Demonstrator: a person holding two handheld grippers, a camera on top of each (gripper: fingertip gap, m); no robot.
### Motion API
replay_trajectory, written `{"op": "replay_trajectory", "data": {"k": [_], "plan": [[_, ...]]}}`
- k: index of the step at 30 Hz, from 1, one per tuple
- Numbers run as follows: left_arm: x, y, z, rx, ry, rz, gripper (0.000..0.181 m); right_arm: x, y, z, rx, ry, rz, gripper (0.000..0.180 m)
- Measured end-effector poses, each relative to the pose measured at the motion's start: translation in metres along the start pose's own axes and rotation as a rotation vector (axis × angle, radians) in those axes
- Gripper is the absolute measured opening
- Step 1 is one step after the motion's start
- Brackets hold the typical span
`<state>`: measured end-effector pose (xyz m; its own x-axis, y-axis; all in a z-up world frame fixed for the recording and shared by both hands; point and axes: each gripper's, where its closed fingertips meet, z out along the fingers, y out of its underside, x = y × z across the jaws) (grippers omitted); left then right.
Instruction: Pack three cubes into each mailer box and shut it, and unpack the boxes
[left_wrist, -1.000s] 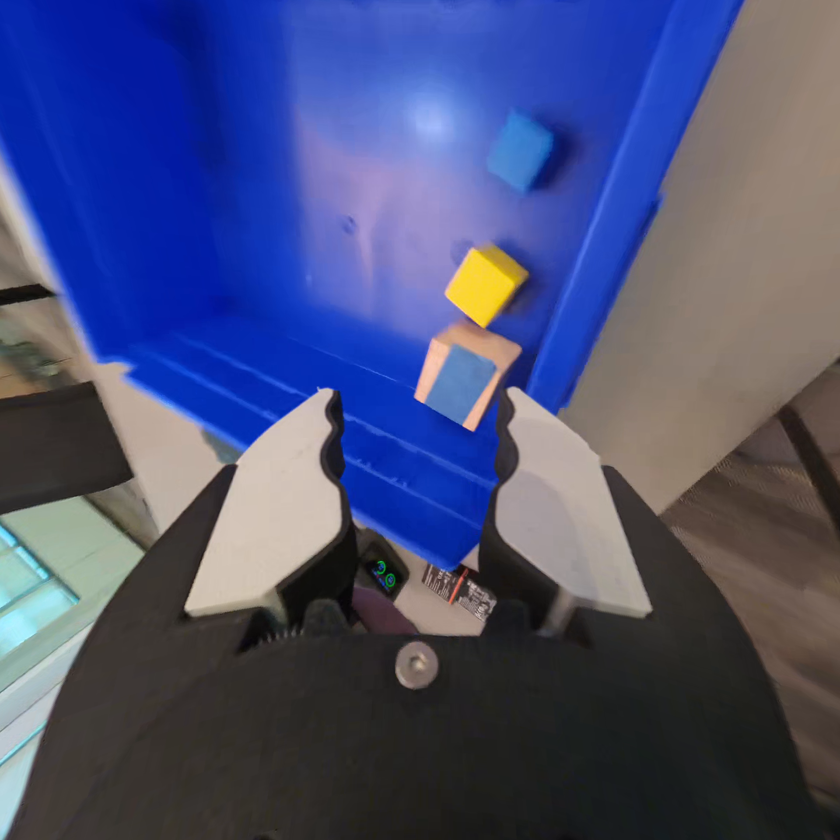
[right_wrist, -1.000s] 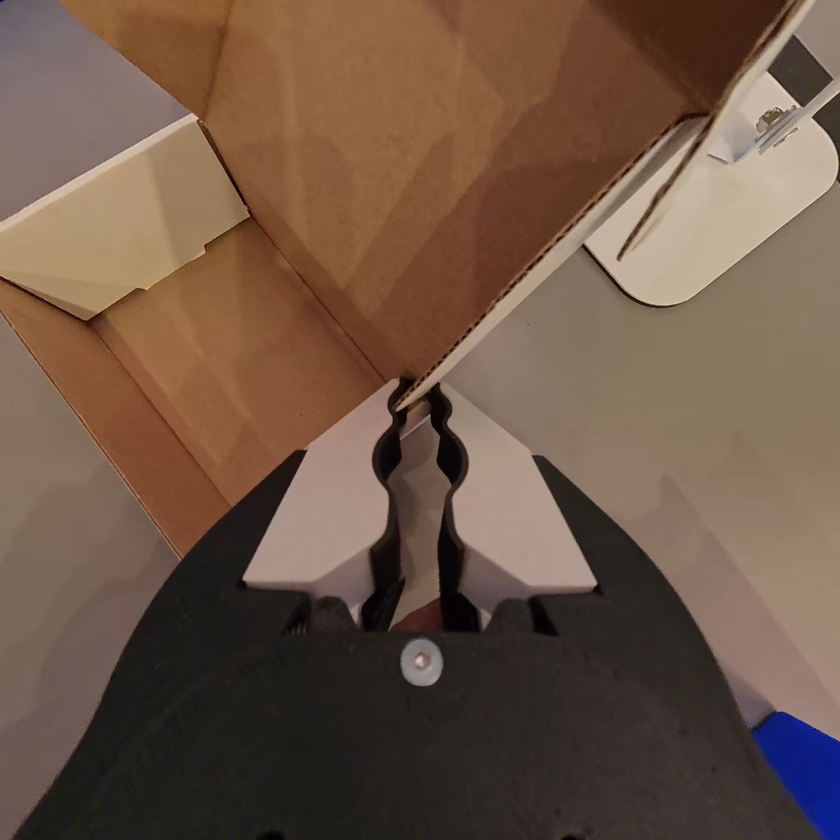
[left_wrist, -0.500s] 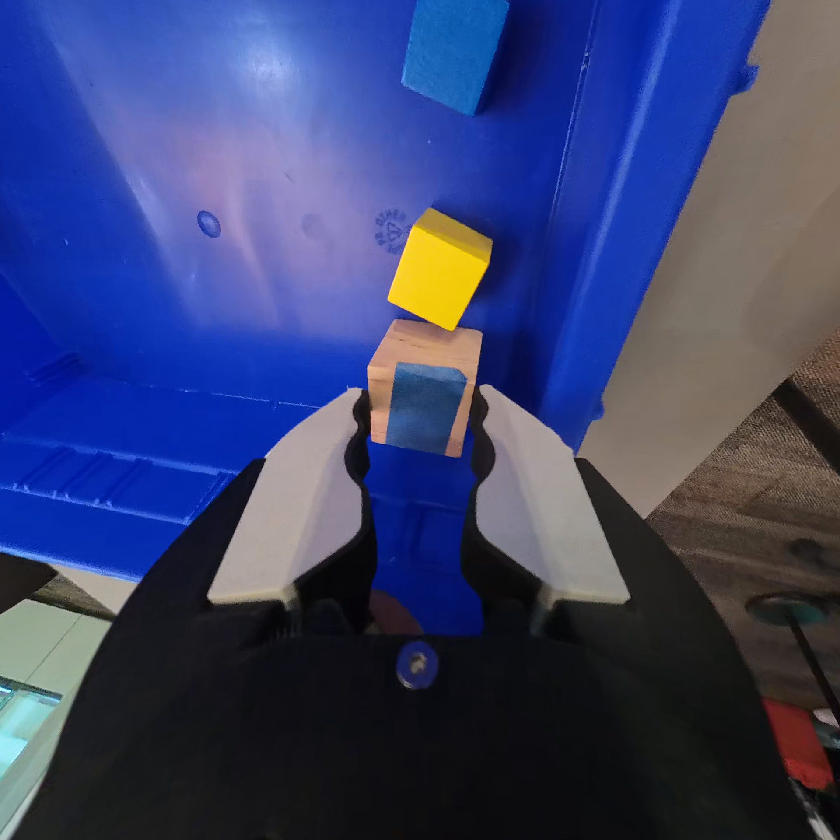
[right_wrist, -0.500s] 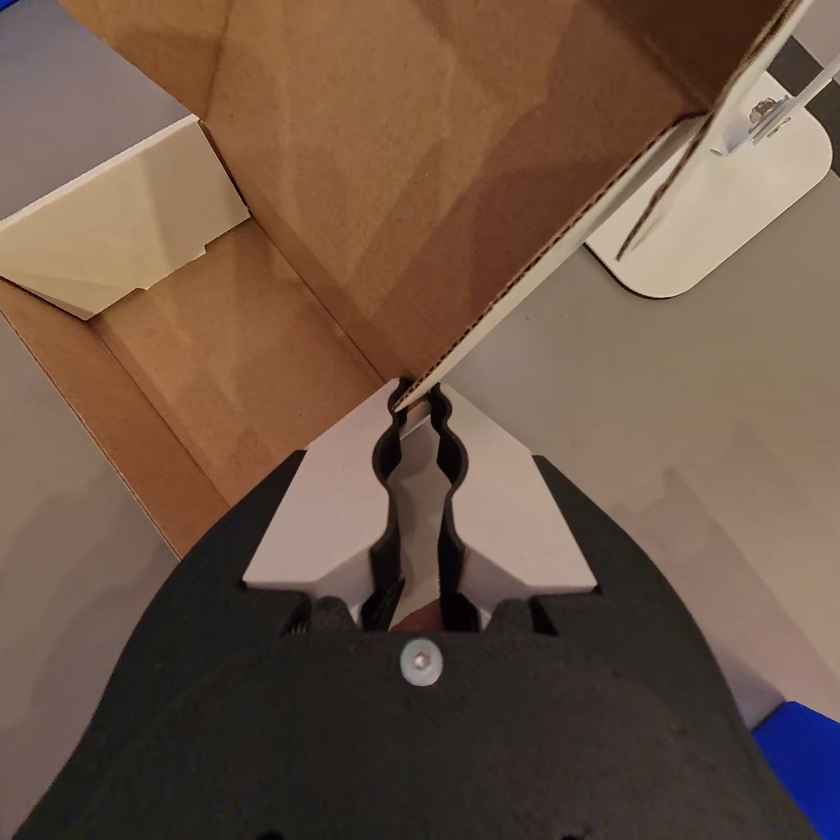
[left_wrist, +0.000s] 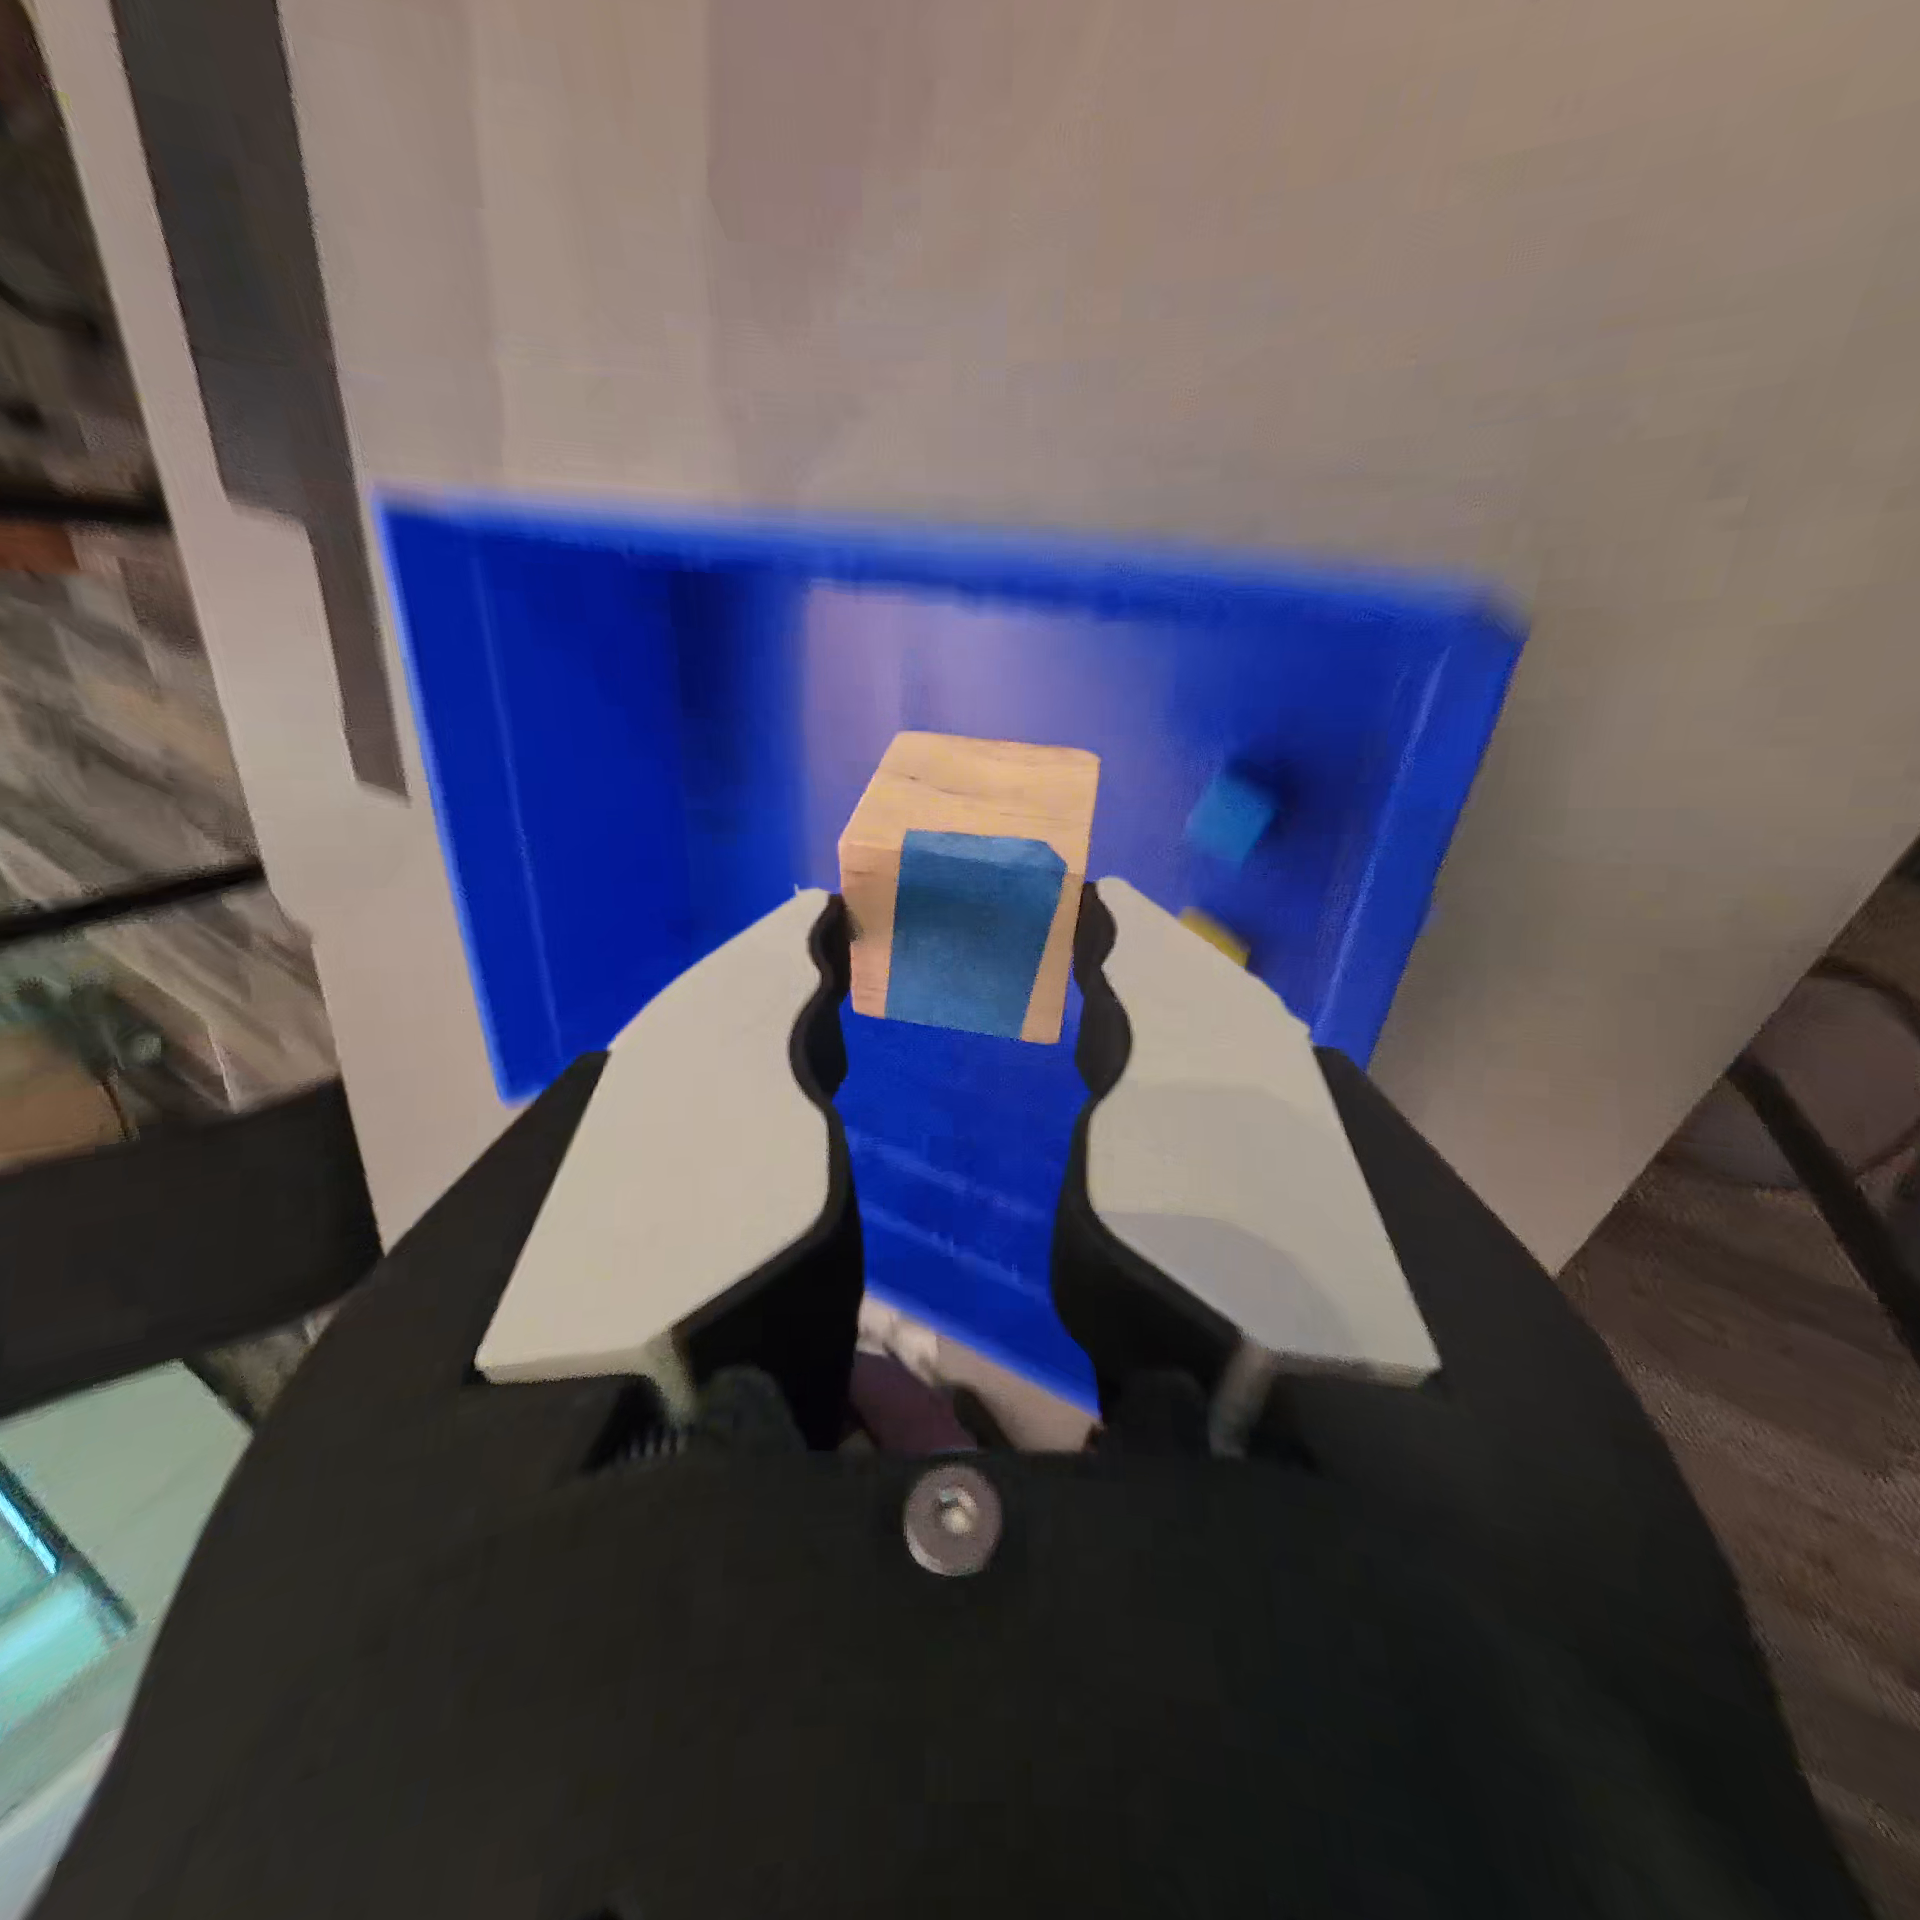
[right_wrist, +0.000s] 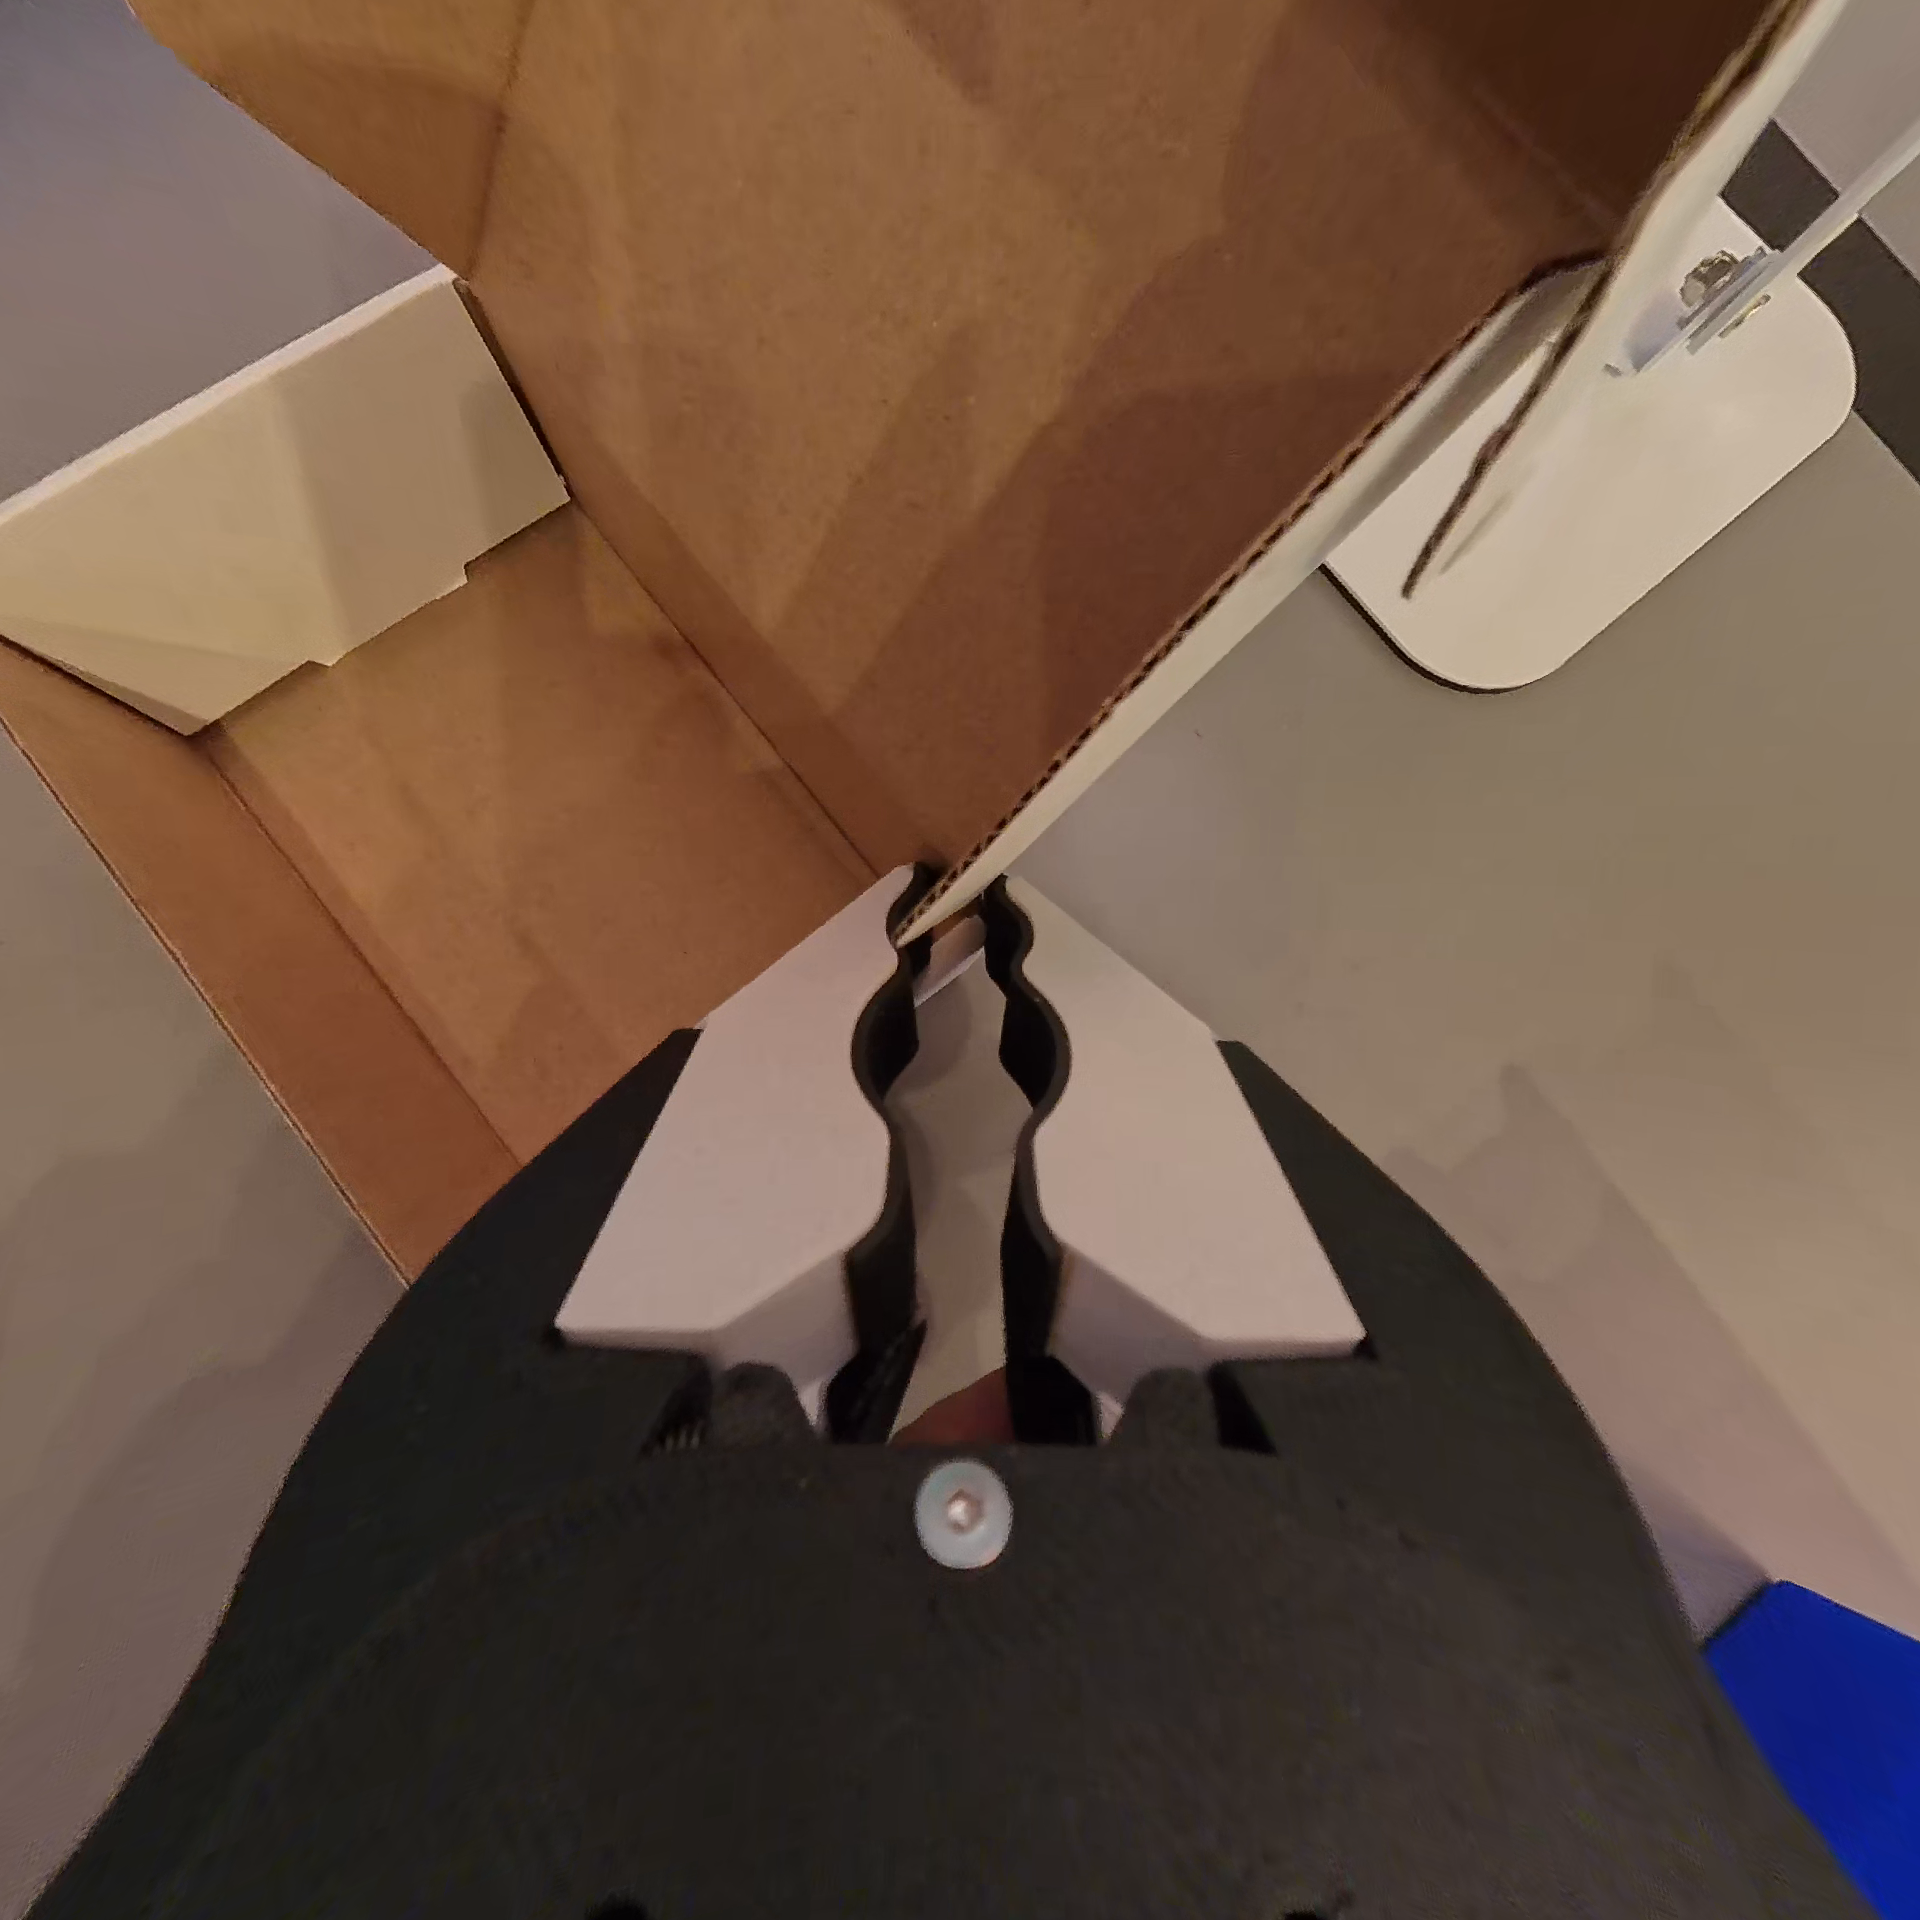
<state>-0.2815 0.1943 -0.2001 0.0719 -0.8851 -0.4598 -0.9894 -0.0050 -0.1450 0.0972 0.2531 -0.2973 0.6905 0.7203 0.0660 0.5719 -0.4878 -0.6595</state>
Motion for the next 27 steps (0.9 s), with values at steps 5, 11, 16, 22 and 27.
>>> {"op": "replay_trajectory", "data": {"k": [5,11,16,22,27], "plan": [[0.018,-0.140,-0.006,0.162,0.022,0.115,0.041,0.000,0.000,0.000,0.000,0.005,0.000,0.008],[0.040,-0.250,0.024,0.219,0.075,0.204,0.041,0.001,0.000,-0.001,0.004,0.021,-0.006,0.007],[0.044,-0.264,0.082,0.094,0.172,0.151,0.041,0.001,0.000,-0.001,0.008,0.030,-0.011,0.008],[0.048,-0.251,0.124,-0.054,0.178,0.175,0.041,0.001,0.000,0.000,0.018,0.018,-0.012,0.008],[0.053,-0.249,0.133,-0.062,0.189,0.118,0.052,0.001,0.000,-0.001,0.019,0.023,-0.018,0.007]]}}
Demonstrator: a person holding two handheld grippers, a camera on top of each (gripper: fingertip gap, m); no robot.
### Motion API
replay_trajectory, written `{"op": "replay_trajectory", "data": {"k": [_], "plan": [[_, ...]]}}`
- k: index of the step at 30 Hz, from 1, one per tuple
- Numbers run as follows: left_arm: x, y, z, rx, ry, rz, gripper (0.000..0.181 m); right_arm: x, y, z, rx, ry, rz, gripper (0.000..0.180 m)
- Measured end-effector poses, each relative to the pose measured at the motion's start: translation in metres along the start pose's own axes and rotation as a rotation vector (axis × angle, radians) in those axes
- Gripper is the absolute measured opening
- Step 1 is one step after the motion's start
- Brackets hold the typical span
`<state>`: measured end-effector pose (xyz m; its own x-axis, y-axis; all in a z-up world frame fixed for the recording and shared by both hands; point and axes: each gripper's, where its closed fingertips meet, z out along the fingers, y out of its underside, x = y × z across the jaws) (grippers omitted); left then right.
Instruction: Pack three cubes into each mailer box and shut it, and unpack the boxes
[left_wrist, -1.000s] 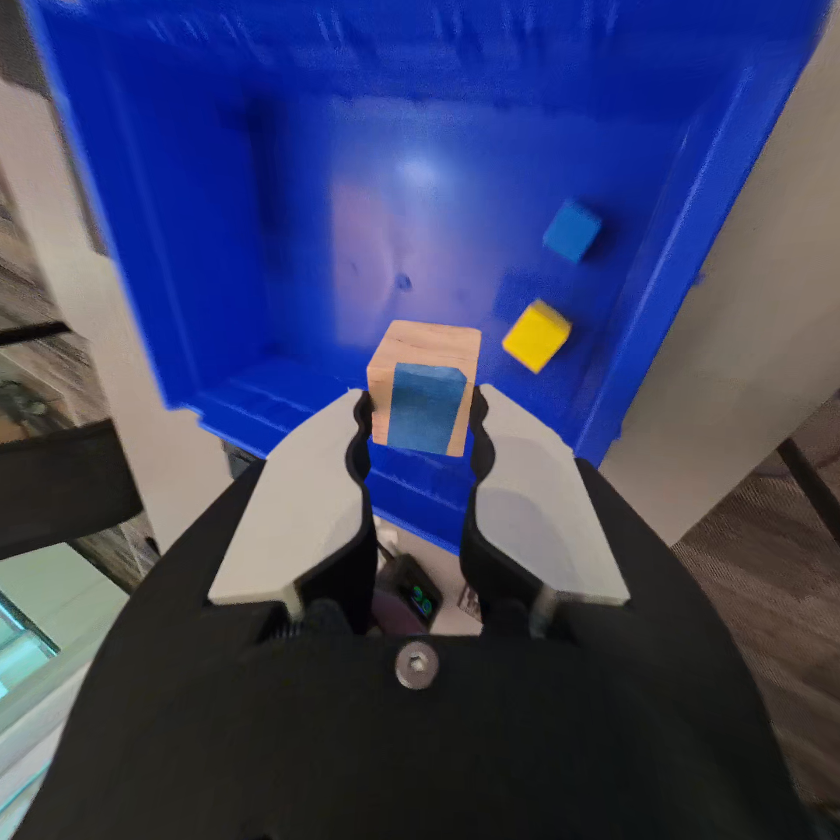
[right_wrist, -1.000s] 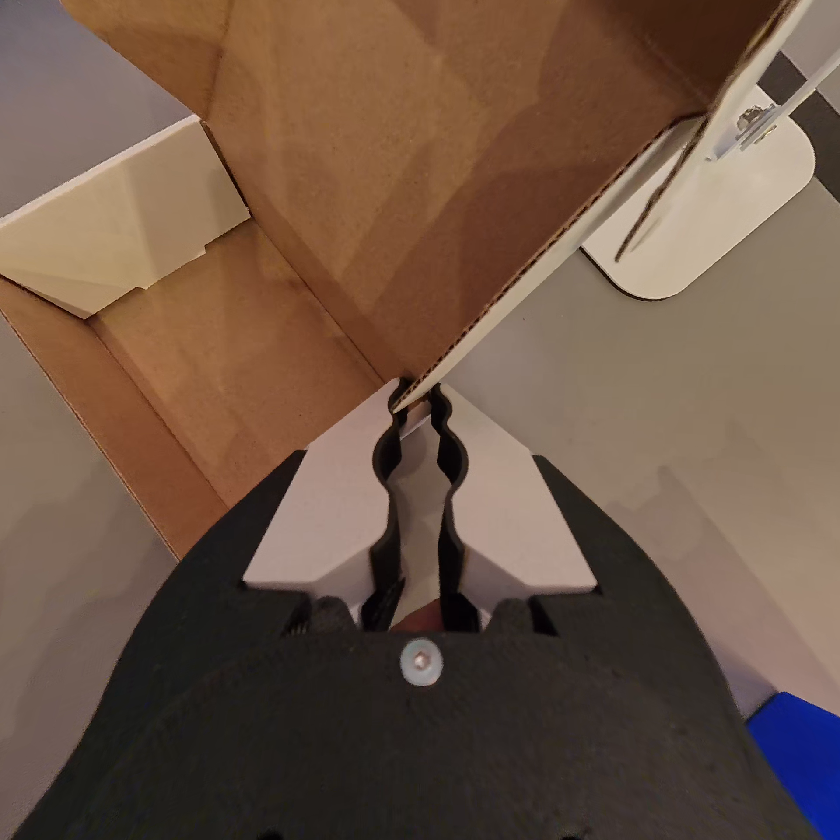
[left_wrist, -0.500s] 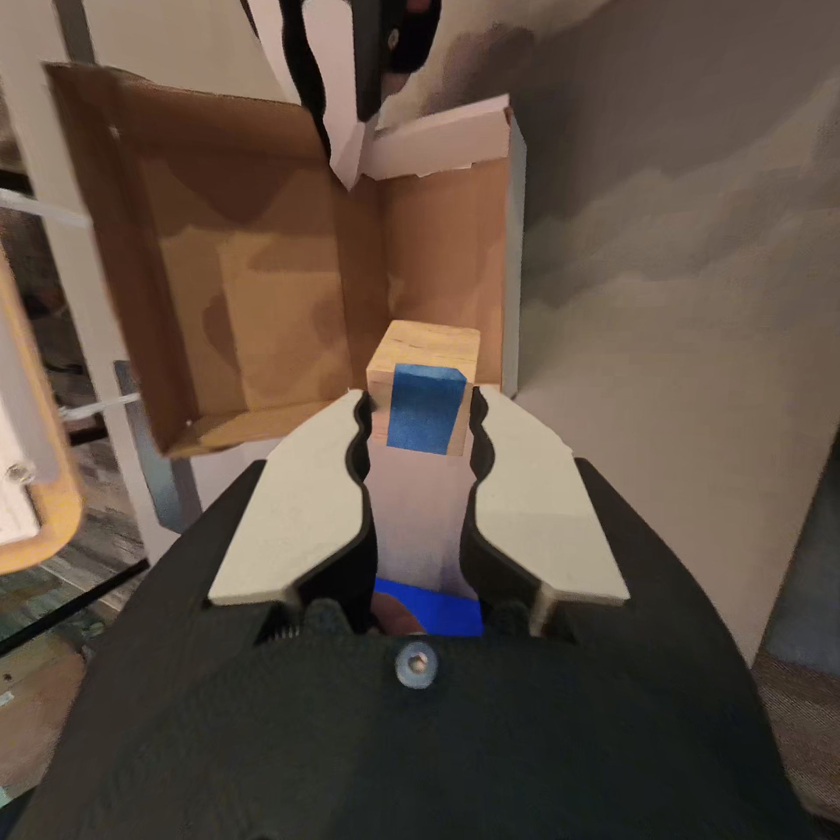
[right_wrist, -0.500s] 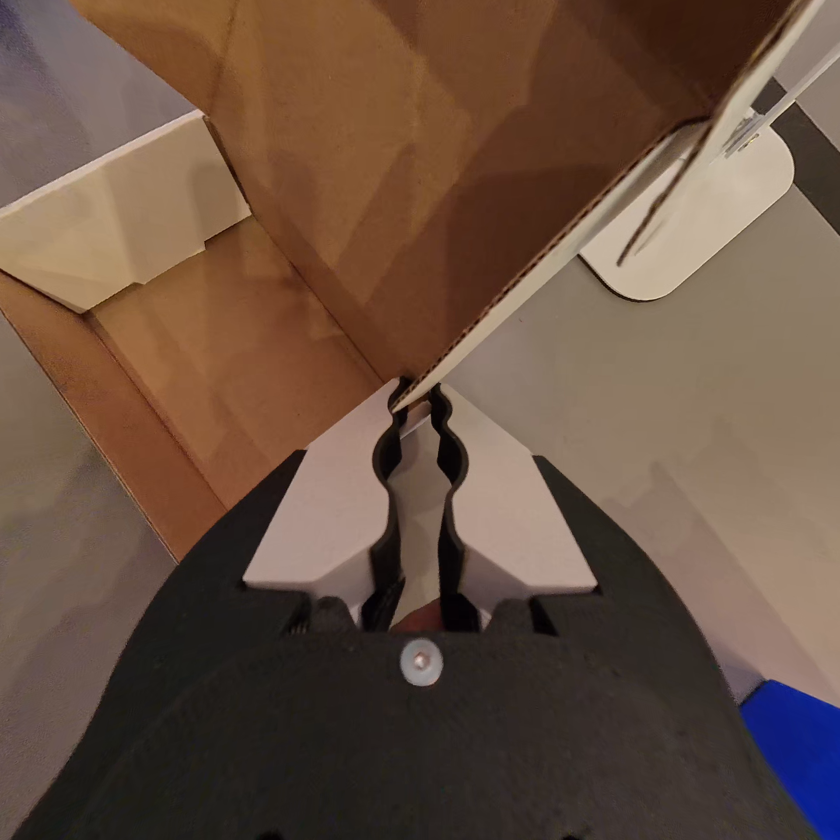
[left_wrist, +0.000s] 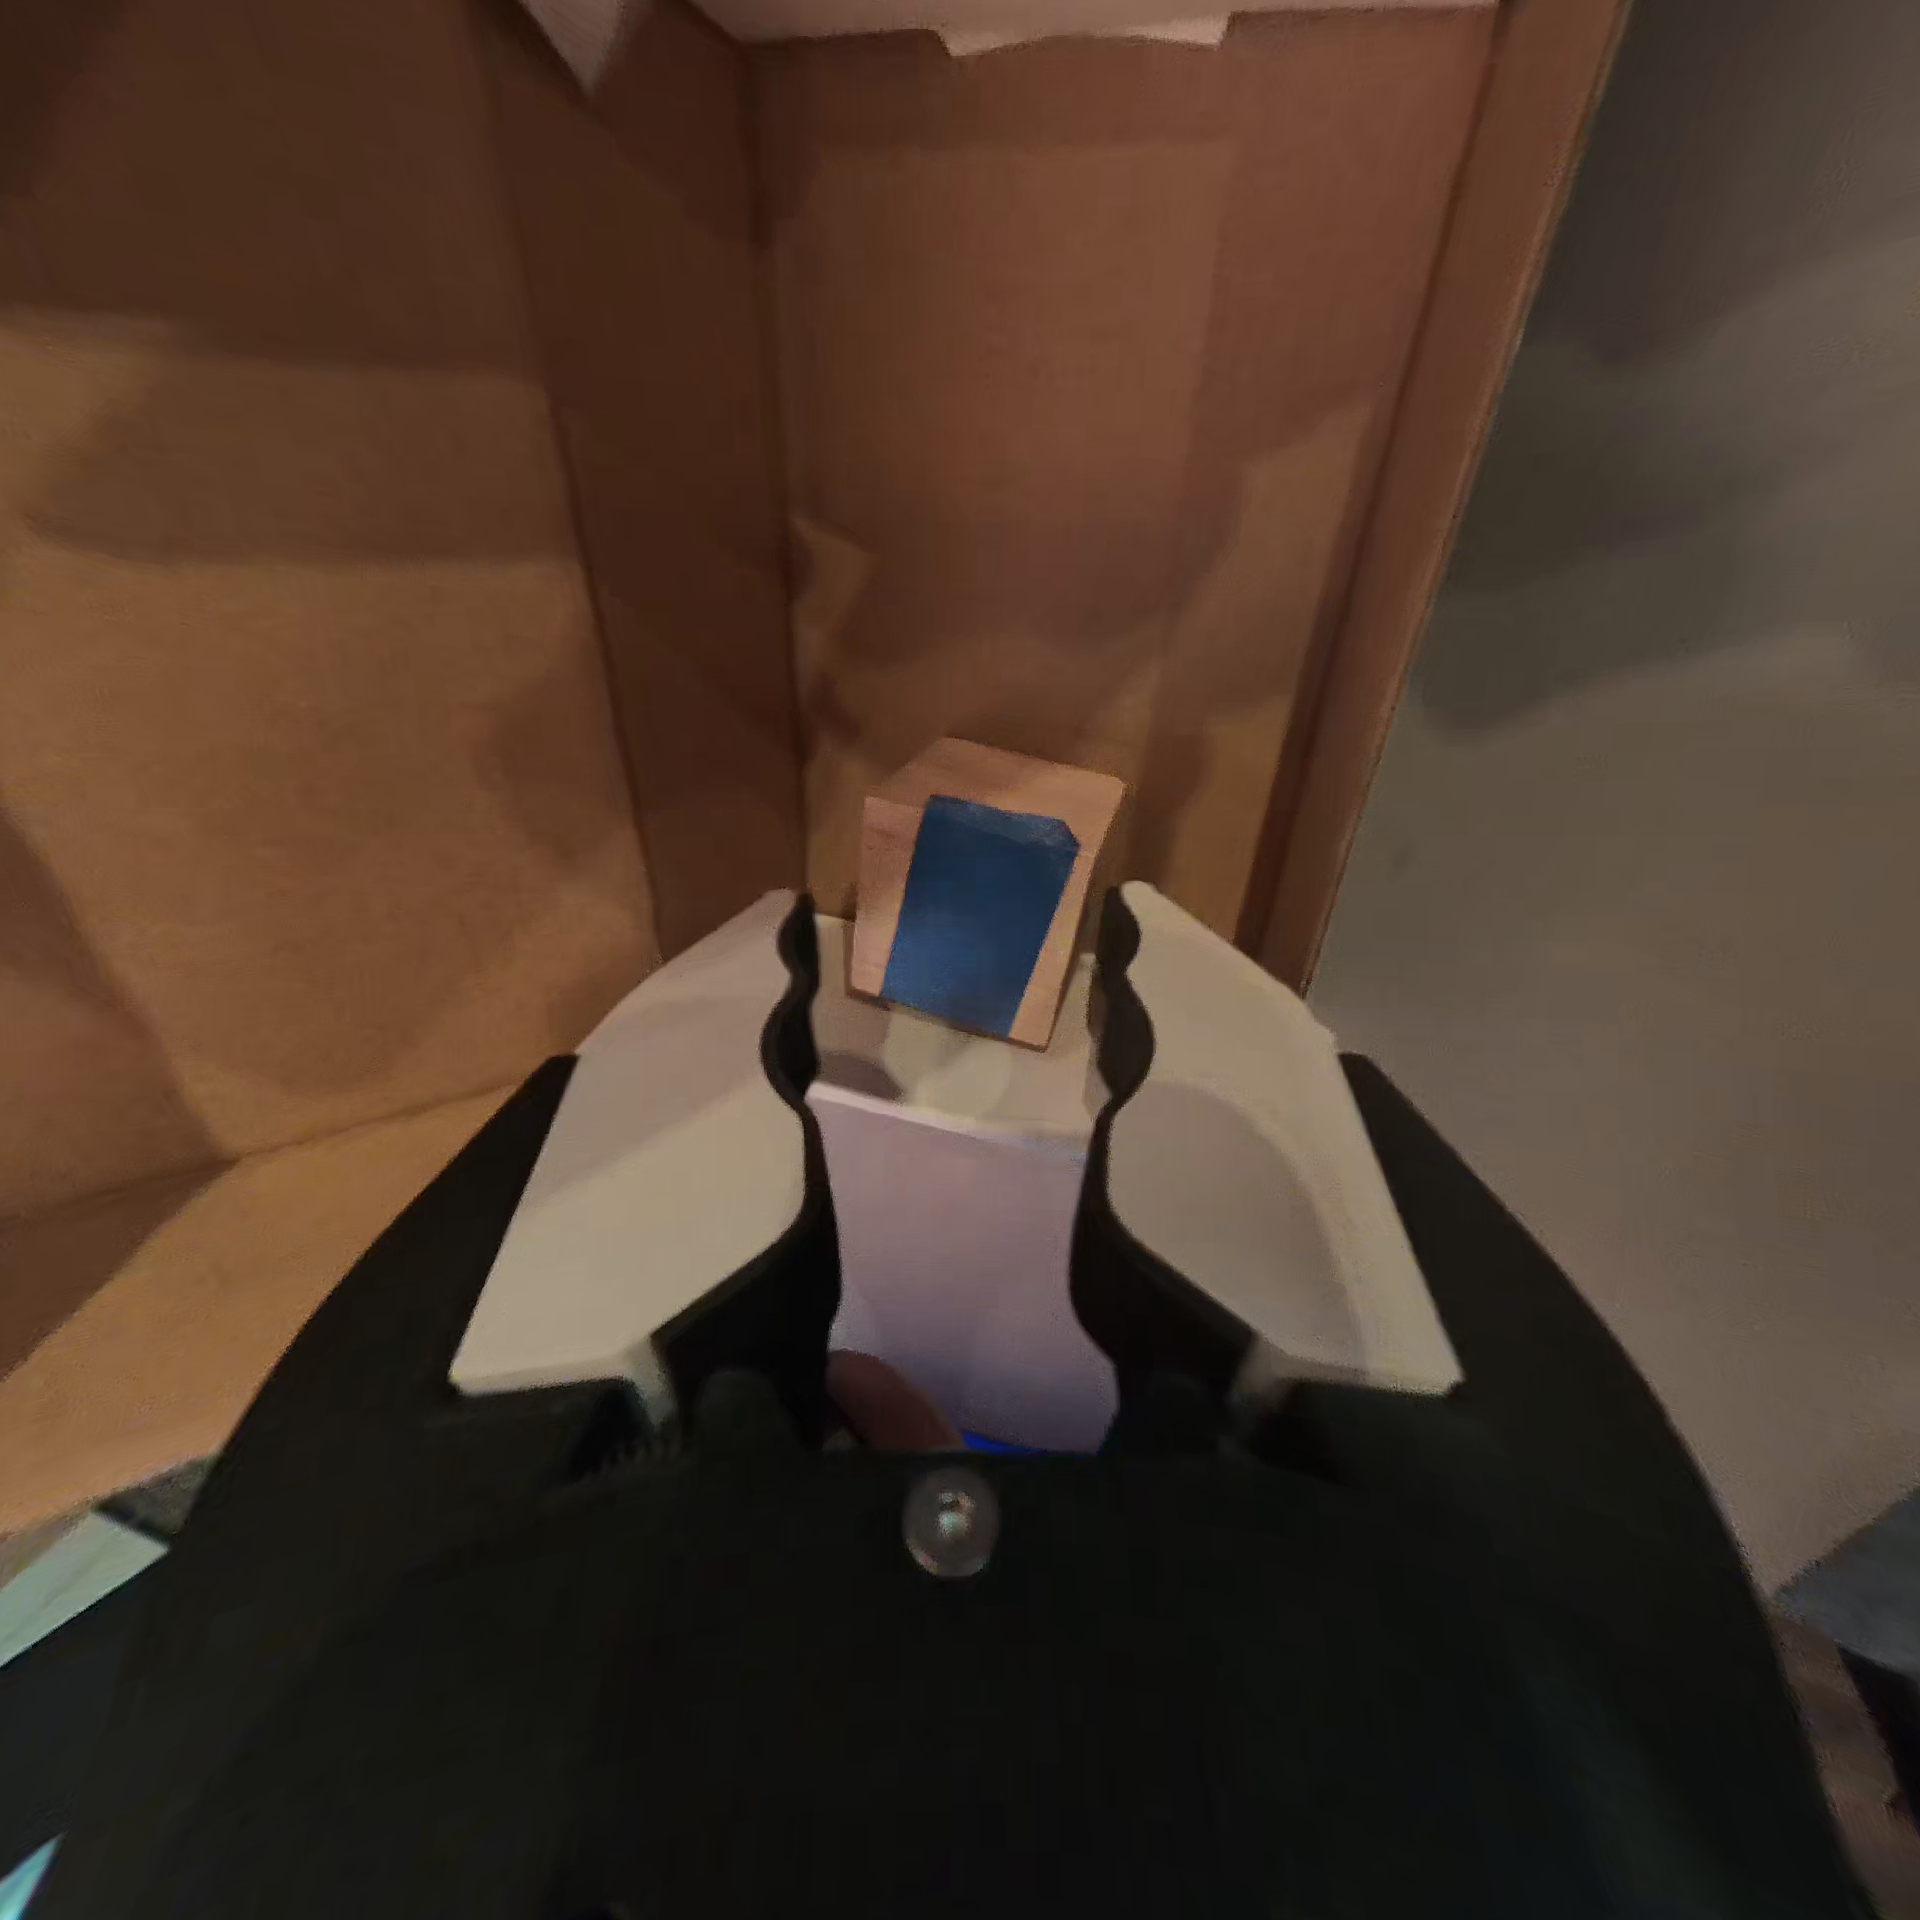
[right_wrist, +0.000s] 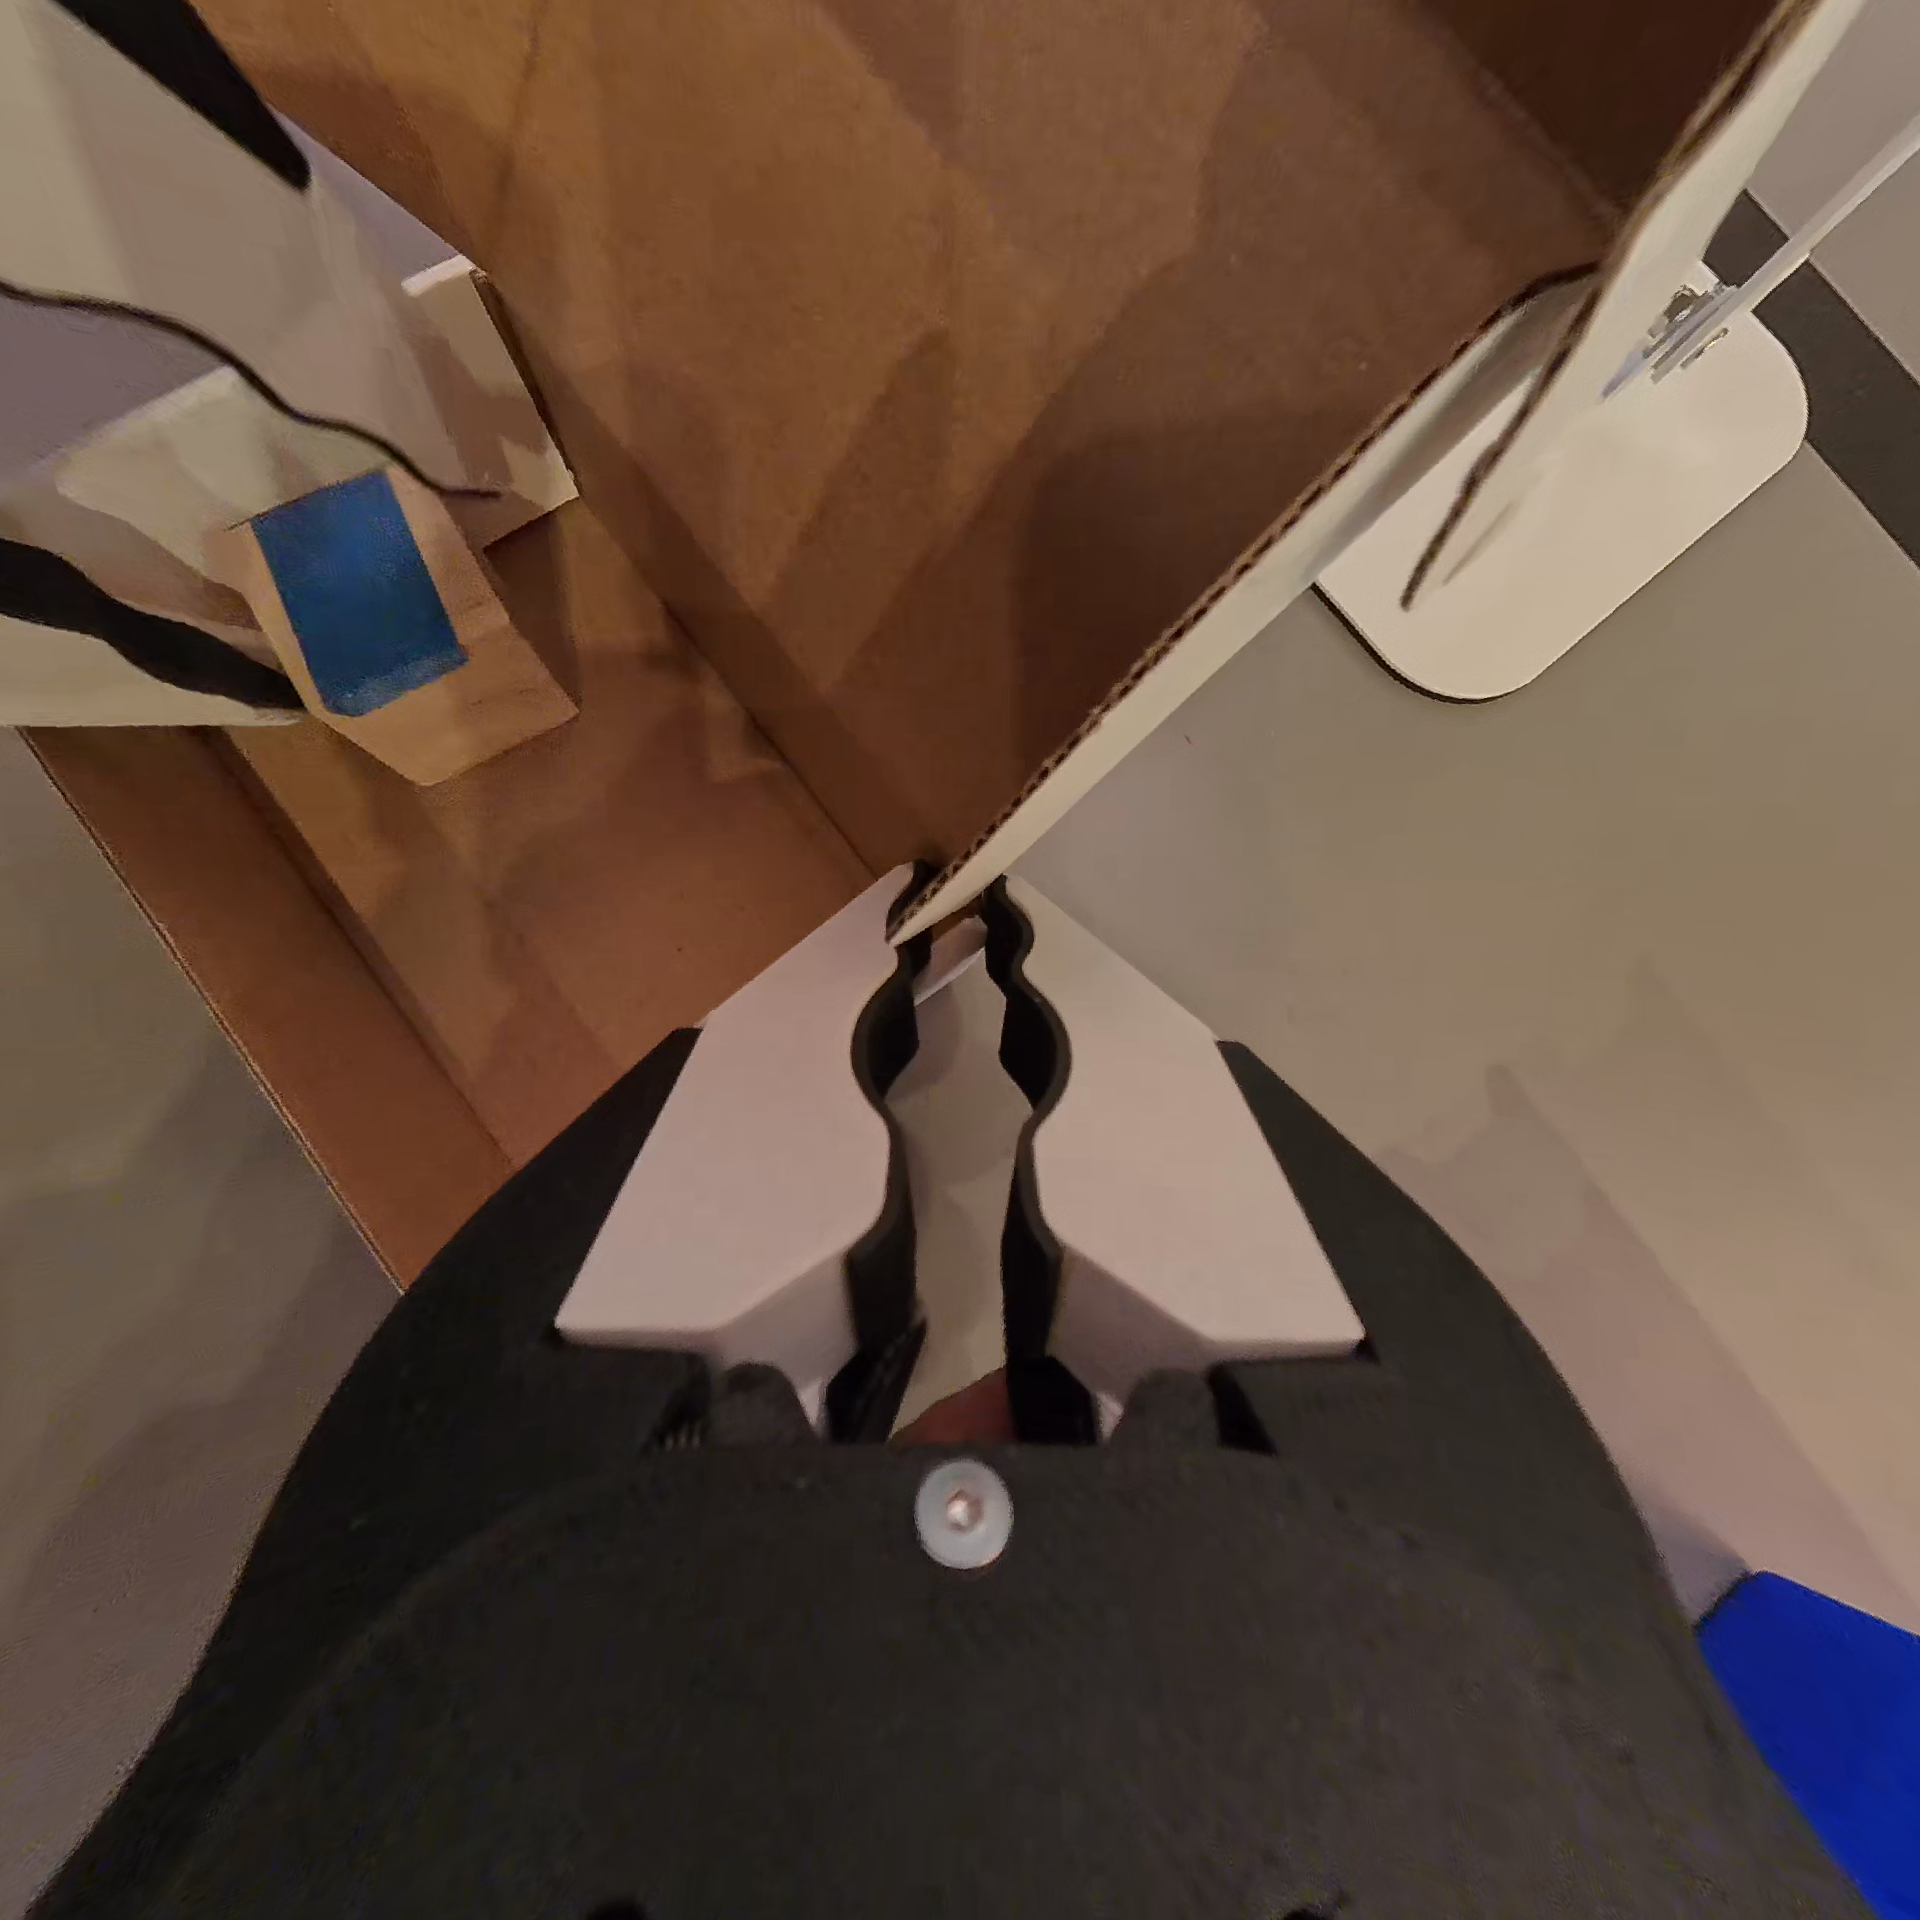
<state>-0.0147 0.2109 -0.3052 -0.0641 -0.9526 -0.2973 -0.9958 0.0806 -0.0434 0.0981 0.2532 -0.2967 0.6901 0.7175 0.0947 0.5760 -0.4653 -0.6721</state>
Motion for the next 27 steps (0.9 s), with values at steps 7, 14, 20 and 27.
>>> {"op": "replay_trajectory", "data": {"k": [7,14,20,27], "plan": [[0.001,0.020,-0.068,0.169,-0.108,-0.043,0.052,0.001,0.000,0.000,0.000,-0.001,0.003,0.008],[0.012,0.189,-0.111,-0.018,-0.164,-0.127,0.054,0.000,0.000,0.001,-0.001,-0.006,0.000,0.007],[0.053,0.306,-0.081,-0.162,-0.007,-0.150,0.055,0.000,0.000,0.001,0.001,-0.013,0.005,0.008],[0.059,0.323,-0.043,-0.134,0.072,-0.202,0.047,0.000,0.000,0.001,0.005,-0.015,0.011,0.008]]}}
